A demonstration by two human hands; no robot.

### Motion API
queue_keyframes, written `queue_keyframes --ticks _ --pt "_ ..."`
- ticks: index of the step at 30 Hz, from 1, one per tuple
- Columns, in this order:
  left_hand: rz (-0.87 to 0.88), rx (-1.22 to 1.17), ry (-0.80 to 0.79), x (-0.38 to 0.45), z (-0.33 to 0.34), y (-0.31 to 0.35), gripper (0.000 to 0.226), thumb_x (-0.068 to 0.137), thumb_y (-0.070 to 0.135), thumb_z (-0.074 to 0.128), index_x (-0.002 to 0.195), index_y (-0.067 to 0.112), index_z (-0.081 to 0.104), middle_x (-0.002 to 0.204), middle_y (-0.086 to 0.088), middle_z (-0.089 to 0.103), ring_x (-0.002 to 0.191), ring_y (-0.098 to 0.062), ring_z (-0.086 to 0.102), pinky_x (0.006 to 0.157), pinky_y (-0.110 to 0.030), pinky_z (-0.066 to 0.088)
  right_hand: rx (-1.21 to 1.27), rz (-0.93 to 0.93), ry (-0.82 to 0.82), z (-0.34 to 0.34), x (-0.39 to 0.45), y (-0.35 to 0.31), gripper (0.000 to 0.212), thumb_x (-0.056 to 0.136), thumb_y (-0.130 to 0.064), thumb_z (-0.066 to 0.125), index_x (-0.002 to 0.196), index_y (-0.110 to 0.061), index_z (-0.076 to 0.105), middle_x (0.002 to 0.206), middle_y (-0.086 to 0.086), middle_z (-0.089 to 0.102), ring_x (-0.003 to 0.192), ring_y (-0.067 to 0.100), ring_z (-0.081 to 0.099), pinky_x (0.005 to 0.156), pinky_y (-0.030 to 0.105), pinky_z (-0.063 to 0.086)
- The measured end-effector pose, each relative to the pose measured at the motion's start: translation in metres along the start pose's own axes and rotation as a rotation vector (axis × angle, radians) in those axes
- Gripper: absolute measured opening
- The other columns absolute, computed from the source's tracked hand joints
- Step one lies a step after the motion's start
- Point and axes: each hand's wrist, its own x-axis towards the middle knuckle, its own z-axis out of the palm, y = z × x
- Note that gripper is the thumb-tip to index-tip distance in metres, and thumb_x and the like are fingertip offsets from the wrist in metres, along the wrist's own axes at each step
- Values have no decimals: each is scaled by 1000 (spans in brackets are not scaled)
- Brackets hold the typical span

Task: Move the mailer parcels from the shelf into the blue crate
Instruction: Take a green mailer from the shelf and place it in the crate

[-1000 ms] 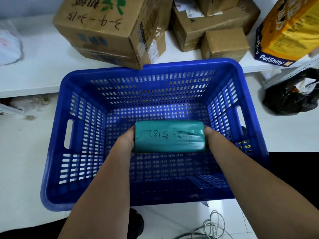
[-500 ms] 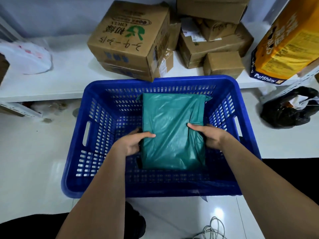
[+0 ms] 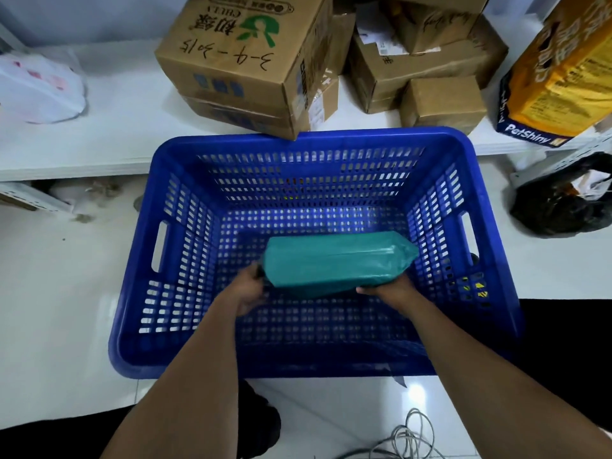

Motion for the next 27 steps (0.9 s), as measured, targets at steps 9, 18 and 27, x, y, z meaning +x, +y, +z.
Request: queue_keyframes --ticks 9,18,27 --pt "656 835 400 -44 58 103 34 101 42 35 120 27 58 112 -3 64 97 -25 60 81 -34 46 -141 42 -70 -14 13 -7 60 71 6 81 126 -1 58 126 13 62 114 26 59 97 37 50" --pt "572 931 559 -33 78 73 47 104 35 26 109 7 63 103 -9 64 106 -26 52 88 -37 46 -163 -492 1028 -8 -32 -94 35 84 -1 46 117 -7 57 115 9 59 102 26 55 90 36 43" --pt "228 244 501 -31 72 83 39 103 29 31 108 12 66 87 -5 62 59 -16 46 51 -31 34 -381 118 462 33 -8 -79 67 102 -53 17 152 -9 23 150 23 36 133 40 42 106 48 35"
